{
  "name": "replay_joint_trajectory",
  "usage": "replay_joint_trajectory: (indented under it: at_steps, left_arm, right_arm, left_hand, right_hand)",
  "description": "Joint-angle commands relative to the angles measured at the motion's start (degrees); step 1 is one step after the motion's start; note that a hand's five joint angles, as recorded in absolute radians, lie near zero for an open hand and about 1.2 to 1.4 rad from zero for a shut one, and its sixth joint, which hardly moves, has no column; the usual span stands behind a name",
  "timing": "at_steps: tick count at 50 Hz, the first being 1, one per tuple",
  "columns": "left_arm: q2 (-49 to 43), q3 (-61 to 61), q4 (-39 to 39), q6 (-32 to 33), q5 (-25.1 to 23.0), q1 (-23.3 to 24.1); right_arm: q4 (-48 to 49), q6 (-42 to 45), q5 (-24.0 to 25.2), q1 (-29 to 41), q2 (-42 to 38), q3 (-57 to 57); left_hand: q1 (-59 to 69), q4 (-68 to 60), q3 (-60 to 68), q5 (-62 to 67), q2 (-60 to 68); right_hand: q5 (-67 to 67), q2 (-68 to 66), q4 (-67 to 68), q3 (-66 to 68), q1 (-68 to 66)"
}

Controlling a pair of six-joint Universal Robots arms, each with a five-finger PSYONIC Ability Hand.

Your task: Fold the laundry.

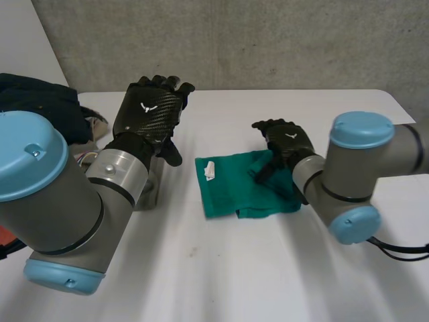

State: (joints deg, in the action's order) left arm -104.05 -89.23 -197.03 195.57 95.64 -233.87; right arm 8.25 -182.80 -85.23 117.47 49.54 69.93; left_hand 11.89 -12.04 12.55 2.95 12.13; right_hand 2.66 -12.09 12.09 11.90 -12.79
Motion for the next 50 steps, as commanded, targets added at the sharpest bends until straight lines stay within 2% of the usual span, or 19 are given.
replay_joint_trajectory:
  at_steps: [1,5,9,15,17,24,26,28,32,33,36,38,40,41,42,43,44,47,50]
  left_arm:
    - [0.69,-1.47,-0.64,0.08,0.07,-0.44]
    - [0.78,-2.09,-1.25,-0.1,0.07,-1.06]
    - [0.78,-2.61,-1.6,-0.01,-0.02,-1.67]
    - [0.95,-3.32,-1.69,-0.1,-0.28,-2.99]
    - [1.21,-3.67,-1.69,-0.19,-0.28,-3.34]
    - [2.18,-4.37,-1.69,-0.1,-0.37,-4.13]
    - [2.8,-4.63,-1.69,-0.19,-0.37,-4.4]
    - [3.24,-4.9,-1.69,-0.19,-0.37,-4.66]
    - [4.47,-5.69,-1.78,-0.36,-0.45,-5.19]
    - [4.99,-5.95,-1.95,-0.45,-0.54,-5.45]
    - [5.26,-6.57,-2.48,-0.71,-0.54,-5.8]
    - [5.26,-6.66,-2.83,-0.89,-0.63,-5.8]
    - [5.08,-6.74,-3.45,-0.89,-0.89,-5.8]
    - [5.08,-6.74,-3.54,-0.72,-0.98,-5.8]
    - [5.0,-6.74,-3.63,-0.63,-0.98,-5.8]
    - [4.65,-6.48,-3.8,-0.54,-0.98,-5.63]
    - [4.56,-6.39,-3.8,-0.54,-0.98,-5.54]
    - [3.77,-5.69,-3.98,-0.45,-0.9,-4.93]
    - [3.24,-4.9,-3.98,-0.45,-0.72,-4.4]
  right_arm:
    - [-3.77,2.53,-3.97,2.41,-6.2,-7.08]
    - [-2.98,4.2,-5.03,2.32,-8.31,-8.76]
    - [-1.05,5.87,-5.21,2.32,-9.46,-9.46]
    - [0.36,6.75,-5.03,2.41,-10.51,-9.81]
    - [0.45,6.93,-4.68,2.5,-10.34,-10.16]
    - [0.8,9.56,-3.72,4.43,-5.86,-9.99]
    - [1.85,10.09,-1.96,5.74,-3.75,-8.85]
    - [2.64,10.18,0.14,6.54,-2.52,-7.54]
    - [4.23,10.79,8.66,9.0,0.03,-1.39]
    - [4.84,11.84,12.16,9.7,0.64,1.58]
    - [6.59,14.74,17.18,10.84,1.44,6.34]
    - [7.48,16.59,18.17,11.2,1.53,8.11]
    - [8.62,19.31,17.12,11.46,1.27,8.64]
    - [8.8,20.02,16.07,11.29,1.0,8.47]
    - [8.89,20.63,14.84,11.11,0.83,8.03]
    - [8.63,21.16,11.52,10.59,0.74,6.9]
    - [8.36,21.17,9.66,10.32,0.82,6.36]
    - [7.05,20.21,3.96,9.36,2.4,4.61]
    - [6.87,18.54,3.4,8.3,4.77,4.51]
  left_hand:
    - [-1.89,2.04,-2.55,-2.95,-2.13]
    - [-1.89,2.04,-2.55,-2.95,-2.13]
    - [-1.89,2.04,-2.55,-2.95,-2.13]
    - [-1.89,2.04,-2.55,-2.95,-2.13]
    - [-1.89,2.04,-2.55,-2.95,-2.13]
    - [-1.89,2.04,-2.55,-2.95,-2.13]
    - [-1.89,2.04,-2.55,-2.95,-2.13]
    - [-1.89,2.04,-2.55,-2.95,-2.13]
    - [-1.89,2.04,-2.55,-2.95,-2.13]
    - [-1.89,2.04,-2.55,-2.95,-2.13]
    - [-1.89,2.04,-2.55,-2.95,-2.13]
    - [-1.89,2.04,-2.55,-2.95,-2.13]
    - [-1.89,2.04,-2.55,-2.95,-2.13]
    - [-1.89,2.04,-2.55,-2.95,-2.13]
    - [-1.89,2.04,-2.55,-2.95,-2.13]
    - [-1.89,2.04,-2.55,-2.95,-2.13]
    - [-1.89,2.04,-2.55,-2.95,-2.13]
    - [-1.89,2.04,-2.55,-2.95,-2.13]
    - [-1.89,2.04,-2.55,-2.95,-2.13]
  right_hand:
    - [0.86,-1.42,1.43,1.62,-0.73]
    - [6.75,-7.31,7.32,7.51,-6.62]
    - [21.7,-22.26,22.26,22.46,-21.56]
    - [52.13,-52.69,52.7,52.89,-52.0]
    - [67.26,-67.82,67.82,68.02,-67.12]
    - [67.34,-67.91,67.91,68.1,-67.21]
    - [67.34,-67.91,67.91,68.1,-67.21]
    - [67.34,-67.91,67.91,68.1,-67.21]
    - [67.34,-67.91,67.91,68.1,-67.21]
    - [67.34,-67.91,67.91,68.1,-67.21]
    - [67.34,-67.91,67.91,68.1,-67.21]
    - [67.34,-67.91,67.91,68.1,-67.21]
    - [67.34,-67.91,67.91,68.1,-67.21]
    - [63.49,-64.05,64.06,64.25,-63.36]
    - [46.47,-47.03,47.03,47.23,-46.33]
    - [4.5,-5.06,5.06,5.26,-4.36]
    - [-2.66,2.09,-2.09,-1.9,2.79]
    - [-2.66,2.09,-2.09,-1.9,2.79]
    - [-2.66,2.09,-2.09,-1.9,2.79]
